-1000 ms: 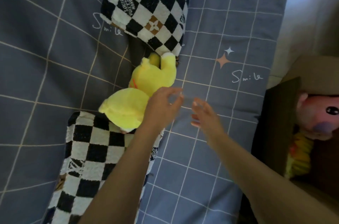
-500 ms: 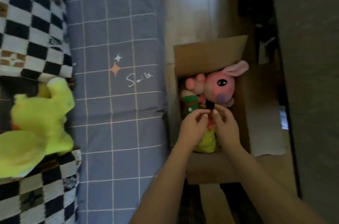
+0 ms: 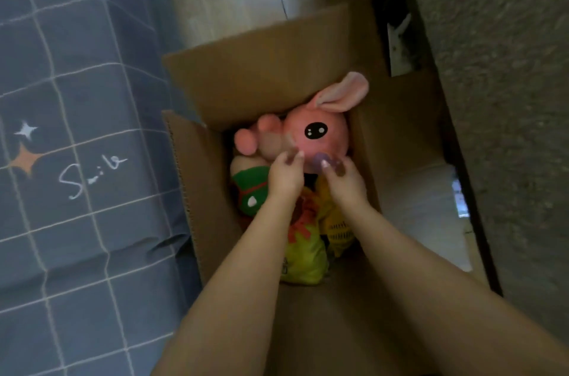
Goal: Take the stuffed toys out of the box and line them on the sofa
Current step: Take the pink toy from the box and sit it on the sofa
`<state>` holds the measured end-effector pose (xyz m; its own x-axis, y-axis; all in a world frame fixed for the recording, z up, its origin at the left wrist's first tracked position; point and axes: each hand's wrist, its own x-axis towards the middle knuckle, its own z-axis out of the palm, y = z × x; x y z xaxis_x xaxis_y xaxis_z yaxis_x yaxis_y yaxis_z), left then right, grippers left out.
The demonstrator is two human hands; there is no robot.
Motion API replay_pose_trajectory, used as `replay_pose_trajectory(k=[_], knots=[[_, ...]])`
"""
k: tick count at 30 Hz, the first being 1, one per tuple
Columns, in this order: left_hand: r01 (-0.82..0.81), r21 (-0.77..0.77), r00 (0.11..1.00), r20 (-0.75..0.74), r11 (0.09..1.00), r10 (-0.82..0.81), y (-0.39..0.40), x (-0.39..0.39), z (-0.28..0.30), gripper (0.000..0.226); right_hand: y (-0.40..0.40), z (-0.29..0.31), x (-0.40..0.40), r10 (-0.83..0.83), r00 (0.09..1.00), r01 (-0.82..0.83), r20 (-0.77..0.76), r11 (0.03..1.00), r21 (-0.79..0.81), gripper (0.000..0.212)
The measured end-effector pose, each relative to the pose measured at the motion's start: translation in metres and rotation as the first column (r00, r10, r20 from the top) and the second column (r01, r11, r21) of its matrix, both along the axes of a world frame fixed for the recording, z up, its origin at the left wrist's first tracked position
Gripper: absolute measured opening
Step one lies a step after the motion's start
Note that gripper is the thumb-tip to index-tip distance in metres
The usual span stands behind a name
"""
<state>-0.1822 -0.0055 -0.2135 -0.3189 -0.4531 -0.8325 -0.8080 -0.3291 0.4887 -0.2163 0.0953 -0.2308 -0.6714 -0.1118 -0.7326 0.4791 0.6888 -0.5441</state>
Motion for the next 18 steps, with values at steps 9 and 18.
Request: replay_pose_trajectory(k=[9, 18], knots=[[-0.122, 0.003, 0.992, 0.008, 0.992, 0.122, -0.003, -0.014, -0.054, 0.065, -0.013, -0.053, 0.005, -0.265, 0.960, 0.264, -0.086, 0.964, -0.017, 0.053], [-0.023, 0.044, 0.990, 0.143, 0.999, 0.016, -0.015, -0.034, -0.059, 0.089, -0.022, -0.067, 0.005, -0.395, 0.907, 0.399, -0.147, 0.917, -0.001, 0.029]])
